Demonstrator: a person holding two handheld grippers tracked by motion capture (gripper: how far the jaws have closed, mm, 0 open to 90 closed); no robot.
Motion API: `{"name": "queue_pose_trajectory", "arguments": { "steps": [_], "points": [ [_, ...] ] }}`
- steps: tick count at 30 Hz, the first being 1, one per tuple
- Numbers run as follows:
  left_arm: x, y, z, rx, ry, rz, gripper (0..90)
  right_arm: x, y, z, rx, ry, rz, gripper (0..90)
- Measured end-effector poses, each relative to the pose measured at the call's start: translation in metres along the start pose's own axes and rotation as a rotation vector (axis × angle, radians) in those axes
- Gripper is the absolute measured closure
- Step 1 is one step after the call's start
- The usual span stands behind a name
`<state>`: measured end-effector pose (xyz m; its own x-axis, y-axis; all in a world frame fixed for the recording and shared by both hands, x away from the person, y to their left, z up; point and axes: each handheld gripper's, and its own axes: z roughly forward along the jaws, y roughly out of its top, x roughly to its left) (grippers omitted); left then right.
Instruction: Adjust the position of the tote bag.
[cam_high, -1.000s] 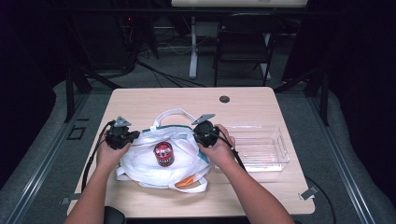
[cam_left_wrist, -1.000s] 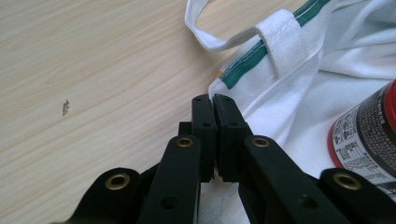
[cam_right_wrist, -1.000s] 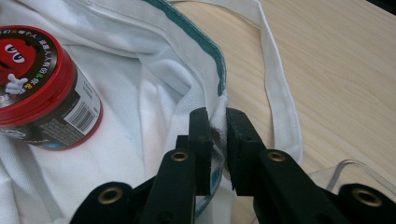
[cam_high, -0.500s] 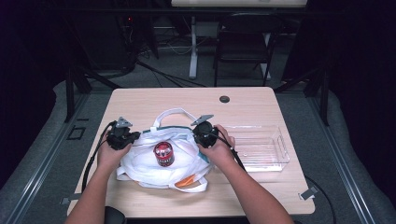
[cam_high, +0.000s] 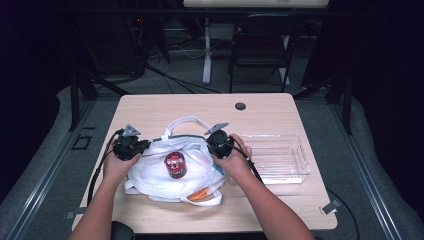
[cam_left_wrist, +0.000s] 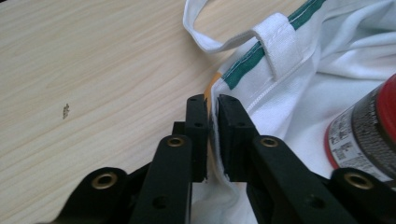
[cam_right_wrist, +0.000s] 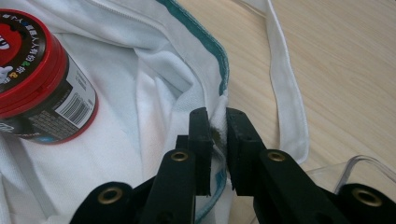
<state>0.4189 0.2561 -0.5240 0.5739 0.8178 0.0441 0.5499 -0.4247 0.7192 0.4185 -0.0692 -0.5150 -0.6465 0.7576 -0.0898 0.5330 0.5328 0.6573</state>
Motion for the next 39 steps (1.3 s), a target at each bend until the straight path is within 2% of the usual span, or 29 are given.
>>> {"name": "queue_pose_trajectory", "arguments": {
  "steps": [9,13,17,24,26,29,32,36,39],
  "points": [
    [0.004,0.002,-0.032,-0.079,-0.018,-0.044,65.3,0.0,0.0,0.001,0.003,0.002,0.007,81.4],
    [0.005,0.002,-0.04,-0.073,-0.042,-0.063,61.2,0.0,0.0,0.0,-0.003,0.004,0.011,81.3],
    [0.004,0.001,-0.043,-0.053,-0.036,-0.069,59.4,0.0,-0.001,-0.001,-0.011,0.008,0.018,81.0],
    [0.002,0.004,-0.048,-0.083,-0.038,-0.077,56.3,0.001,0.0,-0.004,-0.047,0.014,0.04,79.7],
    [0.002,0.003,-0.049,-0.083,-0.034,-0.08,55.8,0.001,0.0,-0.005,-0.035,0.014,0.03,78.7],
    [0.004,0.003,-0.049,-0.08,-0.028,-0.084,54.9,0.002,0.0,-0.005,-0.05,0.024,0.039,74.6],
    [0.004,0.002,-0.049,-0.082,-0.021,-0.086,52.8,0.003,0.002,-0.009,-0.071,0.038,0.039,65.9],
    [0.004,0.002,-0.049,-0.079,-0.02,-0.086,52.6,0.005,0.004,-0.014,-0.11,0.051,0.047,60.2],
    [0.004,0.002,-0.05,-0.081,-0.02,-0.085,52.5,0.005,0.006,-0.017,-0.118,0.065,0.048,56.8]
  ]
}}
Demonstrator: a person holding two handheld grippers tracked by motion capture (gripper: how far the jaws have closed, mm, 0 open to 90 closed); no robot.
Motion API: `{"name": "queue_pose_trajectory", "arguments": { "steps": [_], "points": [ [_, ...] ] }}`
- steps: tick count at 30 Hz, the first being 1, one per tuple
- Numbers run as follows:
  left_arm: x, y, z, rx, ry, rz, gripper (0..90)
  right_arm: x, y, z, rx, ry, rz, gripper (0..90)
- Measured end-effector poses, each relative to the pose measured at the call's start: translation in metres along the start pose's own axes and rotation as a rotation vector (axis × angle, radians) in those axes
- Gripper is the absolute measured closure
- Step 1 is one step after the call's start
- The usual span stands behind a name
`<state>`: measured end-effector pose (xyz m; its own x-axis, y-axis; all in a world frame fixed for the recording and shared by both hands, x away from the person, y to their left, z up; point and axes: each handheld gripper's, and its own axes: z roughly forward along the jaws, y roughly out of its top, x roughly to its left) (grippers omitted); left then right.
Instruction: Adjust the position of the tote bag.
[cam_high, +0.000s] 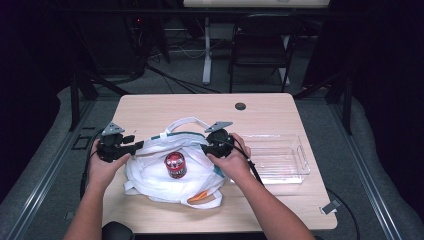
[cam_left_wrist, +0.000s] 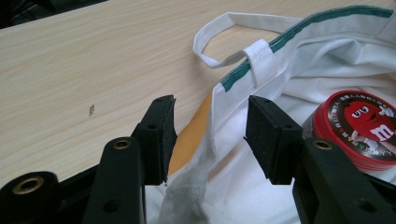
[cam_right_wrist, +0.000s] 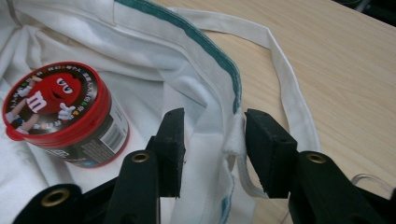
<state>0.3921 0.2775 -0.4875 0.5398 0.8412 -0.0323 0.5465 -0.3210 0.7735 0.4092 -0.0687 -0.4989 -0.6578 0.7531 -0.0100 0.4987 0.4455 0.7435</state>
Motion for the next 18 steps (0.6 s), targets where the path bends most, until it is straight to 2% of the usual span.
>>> {"name": "queue_pose_trajectory", "arguments": {
  "steps": [4,12,13,18],
  "points": [
    [0.0,0.0,0.0,-0.002,-0.002,-0.001,51.6,0.001,0.001,-0.003,-0.01,0.017,0.006,53.9],
    [-0.002,0.0,0.0,-0.003,-0.001,-0.004,51.3,0.003,0.002,-0.009,-0.012,0.03,-0.033,48.3],
    [-0.002,0.0,0.0,-0.003,0.0,-0.004,51.3,0.004,0.002,-0.01,-0.009,0.014,-0.039,47.6],
    [-0.002,0.001,0.0,-0.003,0.001,-0.006,51.3,0.008,0.002,-0.016,-0.024,0.026,-0.055,47.6]
  ]
}}
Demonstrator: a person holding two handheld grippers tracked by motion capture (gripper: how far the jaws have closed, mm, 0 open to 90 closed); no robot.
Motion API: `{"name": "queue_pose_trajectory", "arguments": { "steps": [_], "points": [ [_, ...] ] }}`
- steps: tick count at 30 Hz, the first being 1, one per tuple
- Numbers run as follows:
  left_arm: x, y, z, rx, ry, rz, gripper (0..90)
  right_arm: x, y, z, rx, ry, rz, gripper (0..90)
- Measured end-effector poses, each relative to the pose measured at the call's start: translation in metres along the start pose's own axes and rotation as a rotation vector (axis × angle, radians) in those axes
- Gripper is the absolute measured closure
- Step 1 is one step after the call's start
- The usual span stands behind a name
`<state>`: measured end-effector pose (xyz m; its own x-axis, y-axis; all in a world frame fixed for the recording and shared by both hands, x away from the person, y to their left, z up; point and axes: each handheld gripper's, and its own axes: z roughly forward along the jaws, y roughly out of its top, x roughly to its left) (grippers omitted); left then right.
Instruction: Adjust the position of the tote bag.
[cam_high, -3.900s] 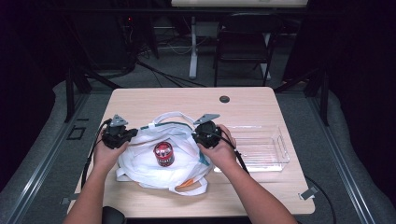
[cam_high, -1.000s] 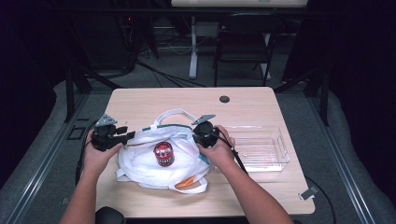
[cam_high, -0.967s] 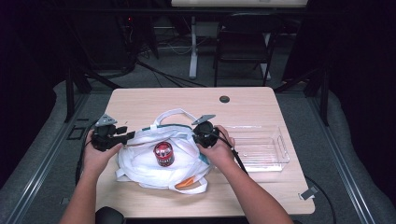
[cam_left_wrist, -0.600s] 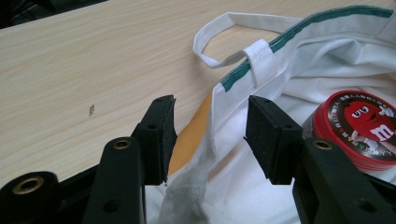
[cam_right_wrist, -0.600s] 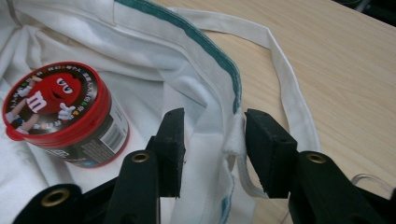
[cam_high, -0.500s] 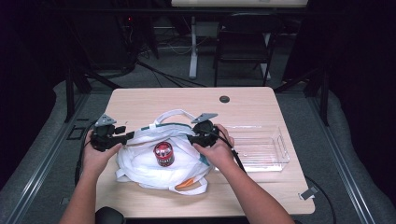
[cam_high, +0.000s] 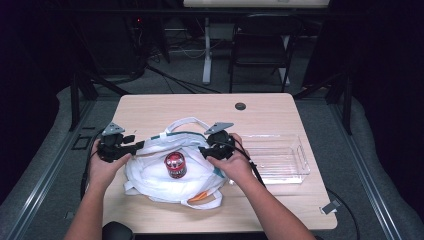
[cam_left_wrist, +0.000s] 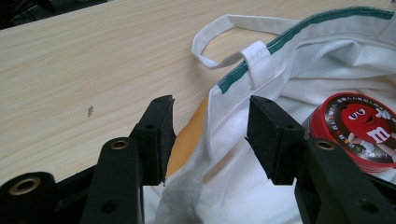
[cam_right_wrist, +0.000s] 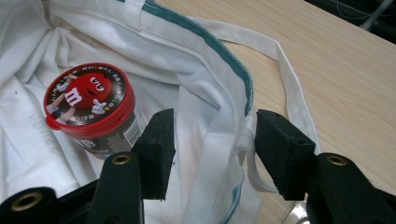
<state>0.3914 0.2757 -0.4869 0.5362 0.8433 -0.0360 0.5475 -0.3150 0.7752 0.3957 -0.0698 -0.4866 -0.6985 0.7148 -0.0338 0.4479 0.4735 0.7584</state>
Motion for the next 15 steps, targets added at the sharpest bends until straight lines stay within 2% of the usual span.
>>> {"name": "queue_pose_trajectory", "arguments": {
  "steps": [6,9,11,15],
  "points": [
    [0.0,0.0,-0.001,-0.002,0.0,0.0,51.3,0.006,0.002,-0.01,-0.013,0.013,-0.015,47.9],
    [0.0,0.0,-0.002,-0.003,0.0,-0.001,51.3,0.009,0.003,-0.015,0.001,0.021,-0.032,47.9],
    [0.0,0.0,-0.002,-0.005,0.0,0.001,51.3,0.01,0.003,-0.017,0.013,0.011,-0.054,47.8],
    [0.0,0.0,-0.003,-0.01,0.0,0.0,51.3,0.01,0.003,-0.02,0.01,0.012,-0.058,47.8]
  ]
}}
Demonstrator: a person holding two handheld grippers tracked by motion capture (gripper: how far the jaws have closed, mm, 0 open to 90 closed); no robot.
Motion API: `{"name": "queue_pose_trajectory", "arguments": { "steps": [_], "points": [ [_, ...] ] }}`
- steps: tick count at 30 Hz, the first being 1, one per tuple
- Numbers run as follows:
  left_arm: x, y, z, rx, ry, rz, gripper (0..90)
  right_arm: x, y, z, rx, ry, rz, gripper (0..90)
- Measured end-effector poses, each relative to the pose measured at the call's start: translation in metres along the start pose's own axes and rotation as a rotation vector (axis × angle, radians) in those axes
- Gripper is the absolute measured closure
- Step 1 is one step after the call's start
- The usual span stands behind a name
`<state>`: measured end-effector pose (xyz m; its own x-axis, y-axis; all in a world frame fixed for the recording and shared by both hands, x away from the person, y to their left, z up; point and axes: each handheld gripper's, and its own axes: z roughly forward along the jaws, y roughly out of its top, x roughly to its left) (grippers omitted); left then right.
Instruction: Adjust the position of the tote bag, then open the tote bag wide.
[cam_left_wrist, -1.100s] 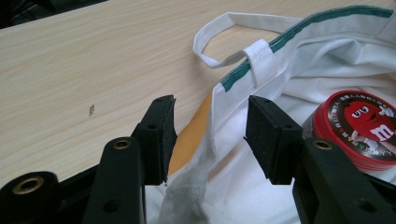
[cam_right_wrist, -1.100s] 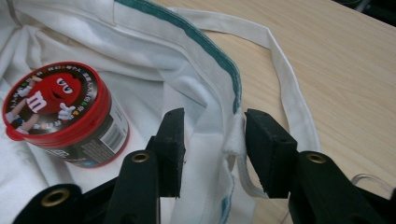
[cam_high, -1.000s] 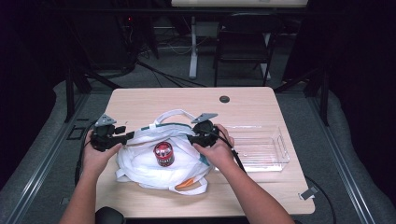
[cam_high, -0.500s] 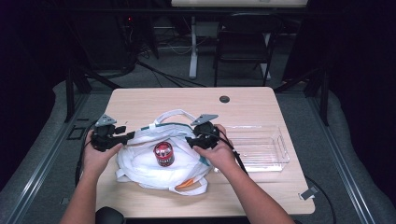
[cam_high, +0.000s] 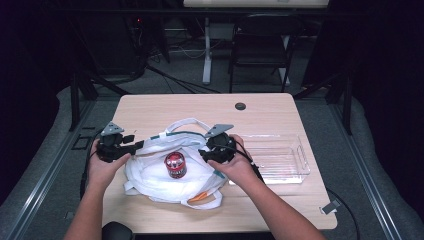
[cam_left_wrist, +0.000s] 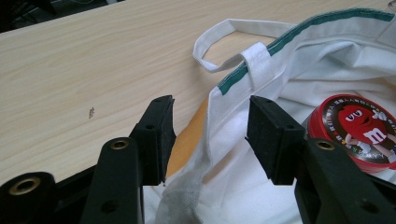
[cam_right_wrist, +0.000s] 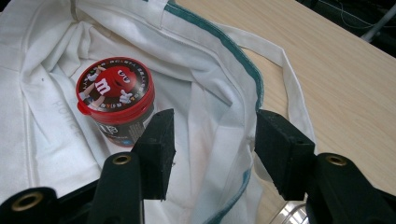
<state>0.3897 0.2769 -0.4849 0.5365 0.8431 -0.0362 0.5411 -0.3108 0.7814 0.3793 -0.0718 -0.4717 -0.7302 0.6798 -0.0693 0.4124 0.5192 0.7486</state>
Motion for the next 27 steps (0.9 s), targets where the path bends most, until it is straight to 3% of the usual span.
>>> {"name": "queue_pose_trajectory", "arguments": {
  "steps": [7,12,27],
  "points": [
    [0.0,0.0,-0.001,-0.002,0.001,0.0,51.3,-0.001,-0.001,-0.009,-0.003,0.019,-0.009,47.8],
    [0.0,0.0,-0.001,-0.005,0.0,-0.001,51.3,-0.001,-0.003,-0.014,0.015,0.019,-0.059,48.4],
    [0.0,0.0,-0.001,0.001,0.001,-0.005,51.3,-0.002,0.0,-0.027,-0.001,0.057,-0.053,48.1]
  ]
}}
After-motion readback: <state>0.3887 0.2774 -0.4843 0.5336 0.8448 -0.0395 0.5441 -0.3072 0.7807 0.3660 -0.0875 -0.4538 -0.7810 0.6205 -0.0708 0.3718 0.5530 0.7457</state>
